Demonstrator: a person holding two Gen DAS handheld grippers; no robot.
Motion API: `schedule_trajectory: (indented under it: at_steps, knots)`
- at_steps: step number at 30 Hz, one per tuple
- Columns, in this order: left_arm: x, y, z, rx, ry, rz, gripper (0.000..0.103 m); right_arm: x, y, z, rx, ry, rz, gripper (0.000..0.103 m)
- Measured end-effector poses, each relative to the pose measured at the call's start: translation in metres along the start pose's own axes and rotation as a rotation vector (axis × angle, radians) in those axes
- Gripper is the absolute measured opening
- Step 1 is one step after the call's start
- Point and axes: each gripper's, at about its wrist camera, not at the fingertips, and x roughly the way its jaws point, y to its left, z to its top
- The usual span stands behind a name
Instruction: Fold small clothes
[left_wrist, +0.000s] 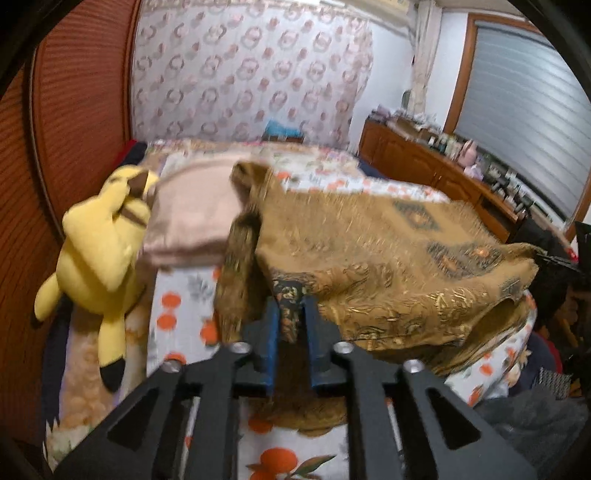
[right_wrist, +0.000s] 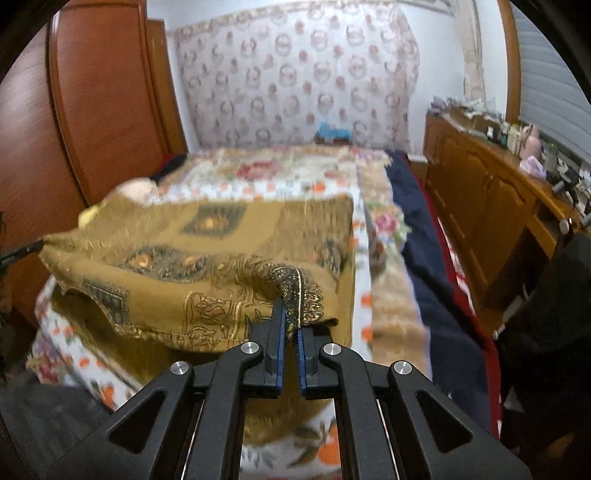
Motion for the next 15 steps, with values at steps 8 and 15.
schedule_trajectory:
  at_steps: [8,15]
  knots:
    - [0.008,0.012,-0.022,-0.018,0.035,0.048,0.059,0.017,-0.008,-0.015,-0.002,0.056,-0.095,0.033]
    - [0.011,0.014,-0.019,-0.026,0.027,0.069,0.059,-0.002,-0.01,-0.011,-0.01,0.007,-0.166,0.047]
